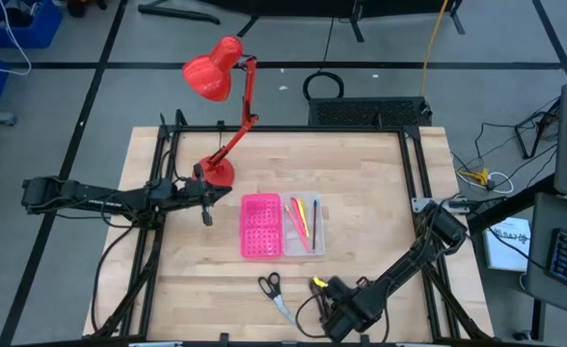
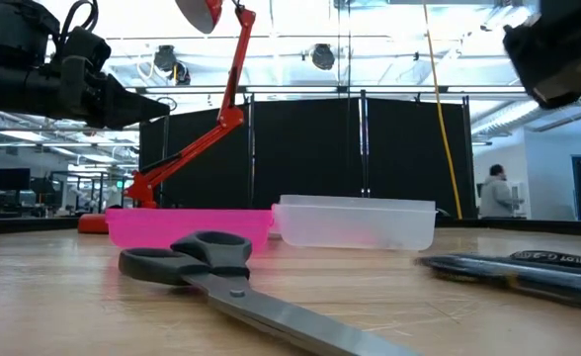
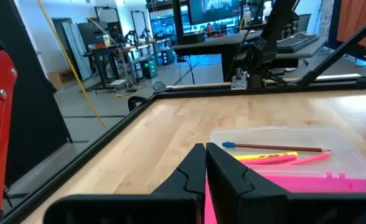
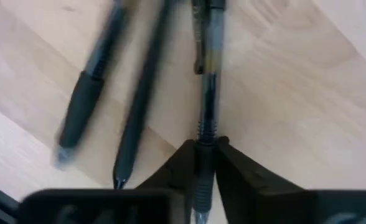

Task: Pick & place school supplies into a supply box
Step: Put the right black pen into the pink supply box

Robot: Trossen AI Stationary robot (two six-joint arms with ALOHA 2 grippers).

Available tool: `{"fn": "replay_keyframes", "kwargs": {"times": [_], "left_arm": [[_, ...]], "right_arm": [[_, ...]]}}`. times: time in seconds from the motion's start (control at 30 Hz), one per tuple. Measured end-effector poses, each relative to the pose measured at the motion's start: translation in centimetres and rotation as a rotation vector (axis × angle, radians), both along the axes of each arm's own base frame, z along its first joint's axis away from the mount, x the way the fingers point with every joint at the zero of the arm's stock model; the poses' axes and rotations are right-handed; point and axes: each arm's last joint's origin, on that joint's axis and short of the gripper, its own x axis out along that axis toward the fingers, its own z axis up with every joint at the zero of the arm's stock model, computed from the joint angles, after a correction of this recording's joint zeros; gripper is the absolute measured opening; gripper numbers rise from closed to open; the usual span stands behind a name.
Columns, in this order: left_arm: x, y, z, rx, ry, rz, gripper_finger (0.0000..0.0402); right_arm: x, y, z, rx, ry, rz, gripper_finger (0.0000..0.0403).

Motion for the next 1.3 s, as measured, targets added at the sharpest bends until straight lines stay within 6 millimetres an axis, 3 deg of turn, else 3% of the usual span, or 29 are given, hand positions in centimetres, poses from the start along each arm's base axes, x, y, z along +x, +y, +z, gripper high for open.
{"fn": "replay_keyframes", "kwargs": {"times": [0.2,0.33,0.73,0.9,1.1,1.3], "left_arm": [[0.0,0.0,0.0,0.000,0.003,-0.003,0.0021],[0.0,0.0,-0.3,-0.002,0.028,-0.003,0.0021],[0.0,0.0,-0.3,-0.003,0.030,-0.009,0.0021],[0.0,0.0,-0.3,-0.002,0.029,-0.009,0.0021],[0.0,0.0,-0.2,0.008,0.024,-0.009,0.0021],[0.0,0.0,-0.2,0.067,0.037,-0.010,0.0021]], "right_arm": [[0.0,-0.7,-0.7,0.051,0.019,-0.034,0.0026],[-0.1,-1.0,0.1,0.053,0.020,-0.032,0.0026],[-2.0,-3.4,9.2,0.024,-0.171,-0.159,0.0026],[-0.6,-6.5,12.5,-0.022,-0.388,-0.235,0.0026],[3.4,-11.5,13.9,-0.039,-0.557,-0.260,0.0026],[7.1,-17.3,11.9,-0.007,-0.638,-0.301,0.0026]]}}
